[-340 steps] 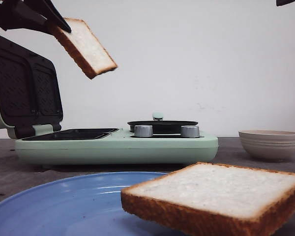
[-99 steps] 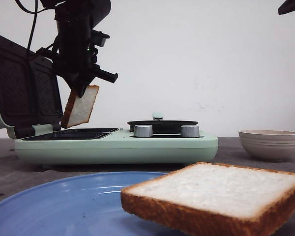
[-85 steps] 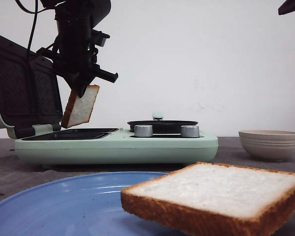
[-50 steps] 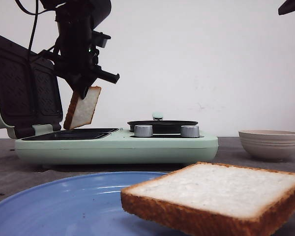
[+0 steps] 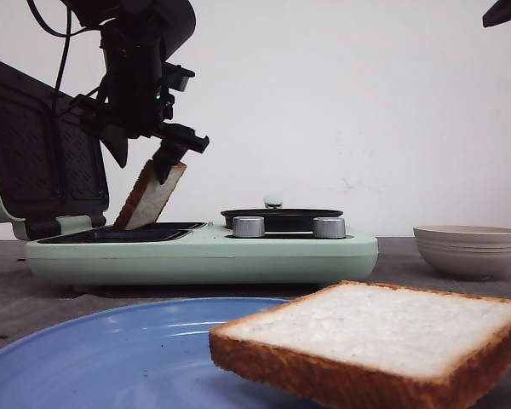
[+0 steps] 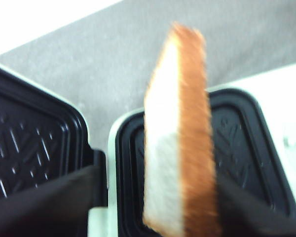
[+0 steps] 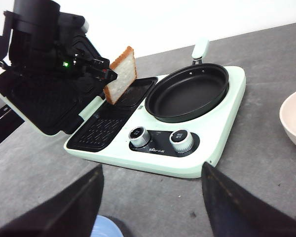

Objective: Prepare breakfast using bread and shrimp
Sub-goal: 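Lower the slice onto the farther square plate and open left gripper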

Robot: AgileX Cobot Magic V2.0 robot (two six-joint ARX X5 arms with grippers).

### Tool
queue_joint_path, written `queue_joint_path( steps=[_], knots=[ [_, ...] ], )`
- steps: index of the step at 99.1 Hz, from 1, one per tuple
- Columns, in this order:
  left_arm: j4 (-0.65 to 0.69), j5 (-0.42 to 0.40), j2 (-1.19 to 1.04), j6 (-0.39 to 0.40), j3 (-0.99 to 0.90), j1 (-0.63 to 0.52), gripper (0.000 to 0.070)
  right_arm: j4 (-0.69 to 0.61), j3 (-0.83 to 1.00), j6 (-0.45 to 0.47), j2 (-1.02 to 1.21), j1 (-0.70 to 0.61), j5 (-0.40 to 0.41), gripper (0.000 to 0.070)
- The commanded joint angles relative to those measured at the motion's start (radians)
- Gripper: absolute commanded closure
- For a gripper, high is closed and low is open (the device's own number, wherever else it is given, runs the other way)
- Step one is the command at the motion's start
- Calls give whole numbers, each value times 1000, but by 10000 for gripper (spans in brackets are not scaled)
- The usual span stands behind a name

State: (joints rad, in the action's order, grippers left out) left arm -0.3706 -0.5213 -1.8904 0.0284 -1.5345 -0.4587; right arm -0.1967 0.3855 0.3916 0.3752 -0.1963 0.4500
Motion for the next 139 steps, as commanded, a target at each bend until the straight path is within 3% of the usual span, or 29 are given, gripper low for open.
queue_joint_path(
  steps=[1, 18, 53, 56, 59, 65, 74, 101, 114, 139],
  knots=[
    [14, -2, -19, 5, -30, -10, 208, 8, 13, -10, 2, -5, -3, 311],
    [63, -2, -19, 6, -32, -26, 63, 8, 13, -10, 2, -5, -5, 311],
    [76, -2, -18, 5, -84, -40, 71, 8, 13, -11, 2, -5, -5, 311],
    [68, -2, -14, 5, -92, -42, 100, 8, 13, -11, 2, -5, -5, 311],
    [55, -2, -11, 0, -101, -43, 173, 8, 13, -11, 2, -5, -6, 311],
    [15, -2, 0, -24, -122, -45, 424, 8, 13, -11, 2, -5, -6, 311],
    [-37, -2, 16, -39, -142, -46, 694, 8, 13, -11, 2, -5, -6, 311],
    [-135, 30, 119, -134, -144, -46, 700, 8, 13, -4, 21, -5, -5, 311],
    [-191, 73, 204, -190, -144, -48, 700, 0, 13, 61, 47, -5, -4, 311],
    [-330, 141, 409, -194, -143, -94, 700, -64, 13, 113, 113, -5, 92, 311]
  ],
)
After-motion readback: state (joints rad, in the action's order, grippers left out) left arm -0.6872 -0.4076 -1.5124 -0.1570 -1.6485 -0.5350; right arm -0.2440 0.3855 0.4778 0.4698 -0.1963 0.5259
